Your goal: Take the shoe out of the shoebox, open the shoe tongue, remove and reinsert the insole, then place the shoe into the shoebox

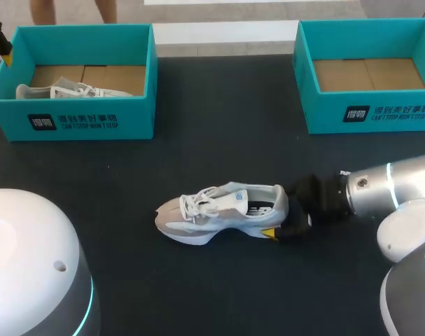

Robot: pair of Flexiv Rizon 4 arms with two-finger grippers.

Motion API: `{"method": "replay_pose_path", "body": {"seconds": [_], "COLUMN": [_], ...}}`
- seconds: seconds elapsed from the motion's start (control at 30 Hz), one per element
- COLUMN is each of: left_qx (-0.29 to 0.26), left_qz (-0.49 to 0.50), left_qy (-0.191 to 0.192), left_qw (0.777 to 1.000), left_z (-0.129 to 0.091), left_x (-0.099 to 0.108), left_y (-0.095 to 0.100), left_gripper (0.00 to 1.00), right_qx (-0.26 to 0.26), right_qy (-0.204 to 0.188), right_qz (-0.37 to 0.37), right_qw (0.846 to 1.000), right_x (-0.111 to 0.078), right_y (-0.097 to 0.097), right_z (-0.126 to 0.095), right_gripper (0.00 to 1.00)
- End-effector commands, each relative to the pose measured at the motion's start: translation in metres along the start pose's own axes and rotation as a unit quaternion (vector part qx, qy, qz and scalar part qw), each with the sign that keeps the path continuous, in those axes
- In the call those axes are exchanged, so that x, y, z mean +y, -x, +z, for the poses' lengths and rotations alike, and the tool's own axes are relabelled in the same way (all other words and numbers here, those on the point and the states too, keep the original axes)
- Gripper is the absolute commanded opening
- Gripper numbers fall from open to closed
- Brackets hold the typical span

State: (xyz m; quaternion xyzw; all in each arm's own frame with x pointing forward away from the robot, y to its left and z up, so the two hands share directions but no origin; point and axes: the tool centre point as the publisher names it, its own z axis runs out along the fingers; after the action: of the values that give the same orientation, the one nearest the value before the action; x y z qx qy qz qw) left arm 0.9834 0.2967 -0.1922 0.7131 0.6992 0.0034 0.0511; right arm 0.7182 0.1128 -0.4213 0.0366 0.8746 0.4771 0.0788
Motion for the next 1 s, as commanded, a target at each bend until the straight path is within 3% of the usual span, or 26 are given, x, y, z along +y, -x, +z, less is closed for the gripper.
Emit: {"method": "replay_pose_path", "body": {"seconds": [0.03, 1.0], "left_qx": [0.001, 0.001], "left_qz": [0.0, 0.0], "left_qy": [0.001, 0.001], "left_qw": [1.0, 1.0], "left_z": [0.0, 0.0], "left_x": [-0.0006, -0.0006], "left_y": [0.0, 0.0], "left_gripper": [1.0, 1.0], "right_qx": [0.007, 0.023], "right_qy": [-0.002, -0.008], "right_qz": [0.0, -0.005], "right_qw": [1.0, 1.0], "right_x": [-0.0024, -0.0047], "right_y": [0.0018, 0.0063], "right_z": [0.0024, -0.0012], "right_gripper": [0.0, 0.0]}}
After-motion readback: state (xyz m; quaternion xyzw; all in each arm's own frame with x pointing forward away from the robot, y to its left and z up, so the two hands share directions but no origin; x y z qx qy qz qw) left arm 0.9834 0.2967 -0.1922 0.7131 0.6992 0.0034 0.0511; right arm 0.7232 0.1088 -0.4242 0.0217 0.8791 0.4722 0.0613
